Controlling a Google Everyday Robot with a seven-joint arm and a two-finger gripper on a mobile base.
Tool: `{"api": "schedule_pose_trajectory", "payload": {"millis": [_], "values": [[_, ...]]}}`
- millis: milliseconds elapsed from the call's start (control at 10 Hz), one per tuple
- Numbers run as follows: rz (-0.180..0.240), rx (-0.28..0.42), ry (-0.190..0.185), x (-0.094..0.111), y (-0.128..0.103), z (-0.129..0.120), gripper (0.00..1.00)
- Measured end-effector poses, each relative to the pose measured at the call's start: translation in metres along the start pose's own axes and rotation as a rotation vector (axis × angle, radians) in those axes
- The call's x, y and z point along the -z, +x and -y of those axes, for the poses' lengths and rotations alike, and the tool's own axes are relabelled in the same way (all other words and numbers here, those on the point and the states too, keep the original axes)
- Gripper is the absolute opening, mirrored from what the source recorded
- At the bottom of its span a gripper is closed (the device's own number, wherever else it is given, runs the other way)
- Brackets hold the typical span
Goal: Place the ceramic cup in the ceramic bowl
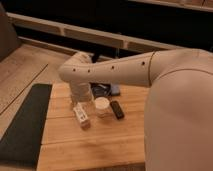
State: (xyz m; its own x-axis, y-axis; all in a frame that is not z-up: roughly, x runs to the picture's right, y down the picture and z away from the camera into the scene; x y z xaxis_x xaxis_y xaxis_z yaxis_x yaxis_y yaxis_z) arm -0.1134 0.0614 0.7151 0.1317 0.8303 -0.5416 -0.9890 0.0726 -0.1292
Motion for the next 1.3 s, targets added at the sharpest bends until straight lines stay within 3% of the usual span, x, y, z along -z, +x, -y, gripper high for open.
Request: {"api": "schedule_pose_trajectory", "payload": {"millis": [300, 500, 800, 1300], "values": [[0.182, 0.034, -0.084, 0.021, -0.05, 0.012, 0.65], [0.234, 0.023, -0.114, 0.027, -0.06, 0.022, 0.65], [0.228, 0.025, -0.116, 0.025, -0.059, 0.019, 0.65], [0.064, -0.004, -0.052, -0.031, -0.043, 0.044, 0.65]]}}
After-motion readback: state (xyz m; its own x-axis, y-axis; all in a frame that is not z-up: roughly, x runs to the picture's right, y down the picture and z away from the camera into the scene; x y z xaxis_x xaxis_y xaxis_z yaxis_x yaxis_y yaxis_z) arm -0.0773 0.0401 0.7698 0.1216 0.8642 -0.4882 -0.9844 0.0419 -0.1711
